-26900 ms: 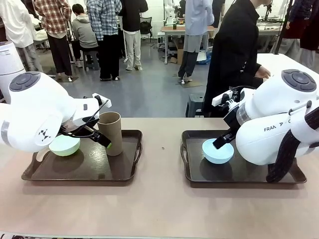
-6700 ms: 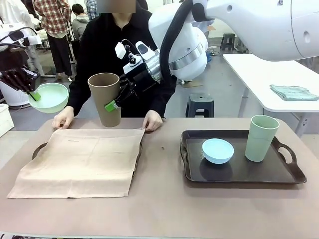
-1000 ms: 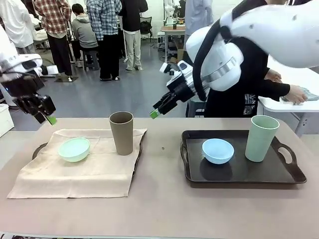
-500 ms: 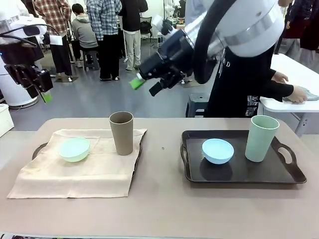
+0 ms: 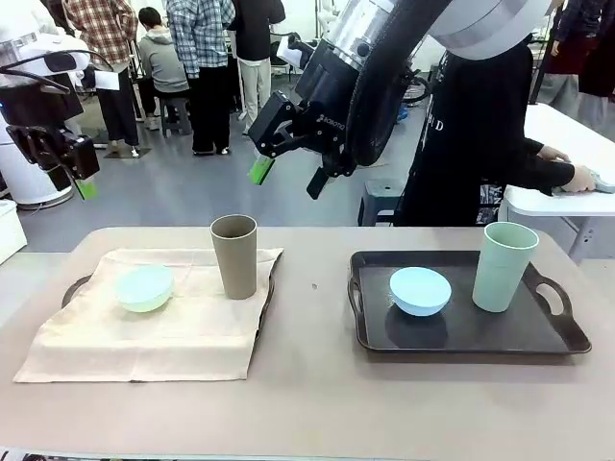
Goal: Set up a tray with a mat and arrange the tableware.
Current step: Place the Picnic Bowl and Reusable plastic cup back onto the Handle tray in front of the human's position, then pick up the Picnic Bowl and Reusable plastic cup from the Handle tray in front of the human's position and hold them in the air.
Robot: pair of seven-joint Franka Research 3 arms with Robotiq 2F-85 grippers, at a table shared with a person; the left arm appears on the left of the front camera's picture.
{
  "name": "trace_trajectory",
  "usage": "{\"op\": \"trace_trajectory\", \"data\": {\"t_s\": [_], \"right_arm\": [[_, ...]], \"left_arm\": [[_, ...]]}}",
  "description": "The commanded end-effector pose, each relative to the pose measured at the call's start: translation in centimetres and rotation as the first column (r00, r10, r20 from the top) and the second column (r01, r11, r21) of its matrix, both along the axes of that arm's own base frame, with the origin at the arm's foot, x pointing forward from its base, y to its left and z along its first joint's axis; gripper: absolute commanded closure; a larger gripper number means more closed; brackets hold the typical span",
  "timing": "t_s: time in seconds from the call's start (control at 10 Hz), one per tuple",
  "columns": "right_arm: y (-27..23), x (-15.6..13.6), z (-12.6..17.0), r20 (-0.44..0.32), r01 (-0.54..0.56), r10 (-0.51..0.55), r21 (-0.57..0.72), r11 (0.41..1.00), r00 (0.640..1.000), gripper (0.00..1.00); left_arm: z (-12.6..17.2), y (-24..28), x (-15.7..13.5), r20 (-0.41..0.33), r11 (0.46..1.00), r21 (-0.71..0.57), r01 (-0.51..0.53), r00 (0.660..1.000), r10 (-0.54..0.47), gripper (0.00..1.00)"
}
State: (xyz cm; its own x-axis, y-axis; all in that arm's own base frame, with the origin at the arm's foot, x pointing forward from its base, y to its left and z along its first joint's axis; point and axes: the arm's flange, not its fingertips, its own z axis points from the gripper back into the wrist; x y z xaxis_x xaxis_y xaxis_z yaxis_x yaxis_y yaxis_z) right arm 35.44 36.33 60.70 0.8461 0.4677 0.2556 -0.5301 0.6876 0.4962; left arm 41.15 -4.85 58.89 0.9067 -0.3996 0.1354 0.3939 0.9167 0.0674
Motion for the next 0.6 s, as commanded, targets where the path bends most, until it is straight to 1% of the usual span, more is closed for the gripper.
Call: {"op": "trace_trajectory", "data": {"t_s": [0.0, 0.5], "right_arm": [[0.01, -0.51, 0.07, 0.049, -0.055, 0.049, 0.115, 0.992, 0.998, 0.00], [0.01, -0.51, 0.07, 0.049, -0.055, 0.049, 0.115, 0.992, 0.998, 0.00]], "left_arm": [[0.17, -0.08, -0.03, 0.008, 1.000, 0.003, -0.001, 1.000, 0.001, 0.44], [0.17, -0.08, -0.03, 0.008, 1.000, 0.003, -0.001, 1.000, 0.001, 0.44]]}}
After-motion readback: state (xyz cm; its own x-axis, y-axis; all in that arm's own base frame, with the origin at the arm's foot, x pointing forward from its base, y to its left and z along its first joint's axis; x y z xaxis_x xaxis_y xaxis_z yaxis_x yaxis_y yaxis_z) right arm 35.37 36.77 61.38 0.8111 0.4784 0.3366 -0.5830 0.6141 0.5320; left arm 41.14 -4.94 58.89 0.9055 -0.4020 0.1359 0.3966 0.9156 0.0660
